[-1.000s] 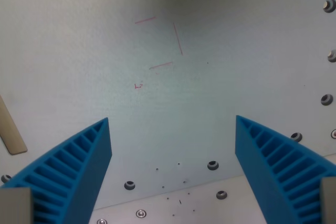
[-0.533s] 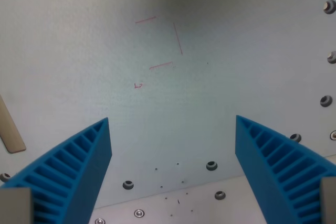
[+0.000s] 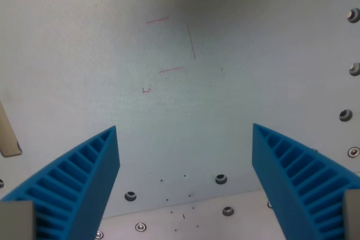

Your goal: Rotate around base positive z

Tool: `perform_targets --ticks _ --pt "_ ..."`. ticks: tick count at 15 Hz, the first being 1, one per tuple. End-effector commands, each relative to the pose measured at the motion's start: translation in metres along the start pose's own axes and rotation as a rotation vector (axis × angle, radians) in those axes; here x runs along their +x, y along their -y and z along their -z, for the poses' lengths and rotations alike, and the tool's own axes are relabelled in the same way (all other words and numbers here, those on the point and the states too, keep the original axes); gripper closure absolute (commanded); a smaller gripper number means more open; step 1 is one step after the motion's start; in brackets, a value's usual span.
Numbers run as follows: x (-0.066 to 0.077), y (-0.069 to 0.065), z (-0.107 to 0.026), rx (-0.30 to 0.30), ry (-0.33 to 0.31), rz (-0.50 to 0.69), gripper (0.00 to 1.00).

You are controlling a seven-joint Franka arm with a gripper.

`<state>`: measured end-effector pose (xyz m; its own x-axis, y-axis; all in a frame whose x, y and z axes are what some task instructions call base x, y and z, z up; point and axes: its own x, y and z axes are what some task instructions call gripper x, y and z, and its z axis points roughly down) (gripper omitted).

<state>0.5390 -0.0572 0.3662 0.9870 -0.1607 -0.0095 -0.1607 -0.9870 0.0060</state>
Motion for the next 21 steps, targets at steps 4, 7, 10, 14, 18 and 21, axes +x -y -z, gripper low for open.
perform_targets --ticks 4,7,10,14,18,21 --pt "-0.0002 -0.0006 0.0018 -0.002 -0.005 0.151 0.0" --pt "-0.0002 -0.0006 0.0018 -0.002 -0.005 0.186 0.0" --pt "-0.0002 -0.0006 0.0018 -0.003 -0.005 0.221 0.0" --pt "-0.0002 -0.0006 0.0018 -0.003 -0.005 0.268 0.0" --pt "-0.0002 -0.0006 0.0018 -0.004 -0.006 0.315 0.0" --pt "-0.0002 -0.0006 0.0018 -0.004 -0.006 0.35 0.0"
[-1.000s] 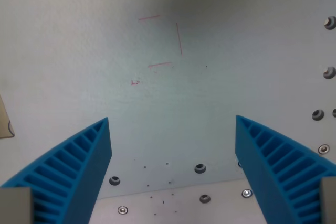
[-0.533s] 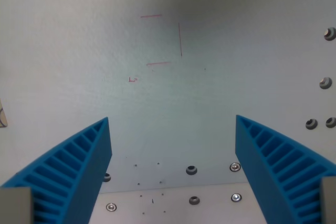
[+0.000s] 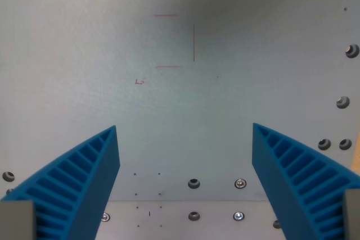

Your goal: Rotate around base positive z

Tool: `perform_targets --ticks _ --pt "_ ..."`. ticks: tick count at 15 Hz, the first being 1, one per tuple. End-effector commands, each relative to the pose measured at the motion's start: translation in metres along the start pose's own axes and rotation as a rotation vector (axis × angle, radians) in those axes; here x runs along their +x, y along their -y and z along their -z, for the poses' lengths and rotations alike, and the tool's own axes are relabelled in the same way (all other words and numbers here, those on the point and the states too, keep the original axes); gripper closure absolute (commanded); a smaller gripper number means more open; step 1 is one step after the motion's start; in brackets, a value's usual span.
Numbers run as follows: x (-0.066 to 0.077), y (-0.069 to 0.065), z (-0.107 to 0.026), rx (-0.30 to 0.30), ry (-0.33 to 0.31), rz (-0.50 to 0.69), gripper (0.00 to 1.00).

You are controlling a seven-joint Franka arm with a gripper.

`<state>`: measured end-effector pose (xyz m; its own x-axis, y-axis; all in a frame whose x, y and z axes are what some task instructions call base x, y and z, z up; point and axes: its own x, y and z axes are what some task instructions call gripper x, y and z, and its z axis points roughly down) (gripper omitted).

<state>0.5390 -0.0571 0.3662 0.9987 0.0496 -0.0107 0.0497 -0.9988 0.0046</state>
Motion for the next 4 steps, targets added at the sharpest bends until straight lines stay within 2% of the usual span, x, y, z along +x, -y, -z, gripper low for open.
perform_targets --ticks 1,4 --pt "-0.0004 -0.0007 0.0018 -0.004 -0.005 0.15 0.0" --pt "-0.0004 -0.0007 0.0018 -0.005 -0.005 0.185 0.0"
